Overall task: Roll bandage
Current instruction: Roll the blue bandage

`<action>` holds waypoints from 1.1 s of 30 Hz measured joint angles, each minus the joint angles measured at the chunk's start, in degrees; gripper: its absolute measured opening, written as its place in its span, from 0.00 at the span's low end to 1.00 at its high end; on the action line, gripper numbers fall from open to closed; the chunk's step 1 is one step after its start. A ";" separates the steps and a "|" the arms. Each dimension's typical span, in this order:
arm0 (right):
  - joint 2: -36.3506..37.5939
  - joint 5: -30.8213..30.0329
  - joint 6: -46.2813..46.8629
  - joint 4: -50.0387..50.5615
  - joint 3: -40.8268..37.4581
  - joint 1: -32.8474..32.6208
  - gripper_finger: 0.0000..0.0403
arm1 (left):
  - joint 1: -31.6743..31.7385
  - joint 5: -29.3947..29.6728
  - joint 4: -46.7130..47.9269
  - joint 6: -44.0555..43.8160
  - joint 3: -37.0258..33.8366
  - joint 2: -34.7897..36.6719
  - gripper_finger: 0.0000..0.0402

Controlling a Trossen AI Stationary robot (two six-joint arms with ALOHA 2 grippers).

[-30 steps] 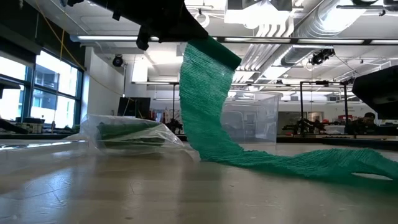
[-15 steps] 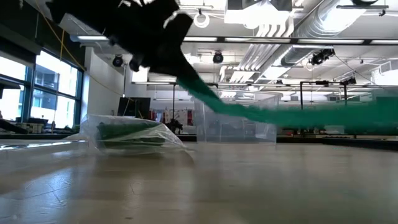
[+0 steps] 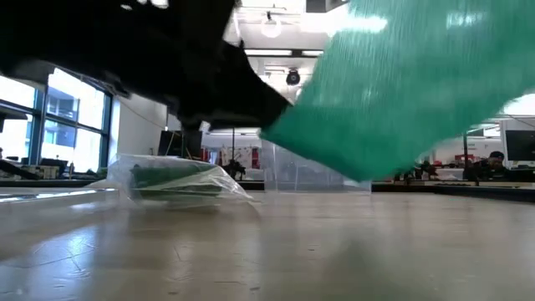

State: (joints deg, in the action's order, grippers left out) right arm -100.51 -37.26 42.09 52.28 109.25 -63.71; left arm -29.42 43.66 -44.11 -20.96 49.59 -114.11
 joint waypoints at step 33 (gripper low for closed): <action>0.85 -13.61 -14.06 -15.11 4.37 -11.89 0.00 | -9.40 -6.39 -1.71 -11.43 -1.98 -0.69 0.01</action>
State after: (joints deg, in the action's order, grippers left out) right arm -99.66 -50.87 28.03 37.17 113.62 -75.60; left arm -38.81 37.27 -45.82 -32.39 47.61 -114.80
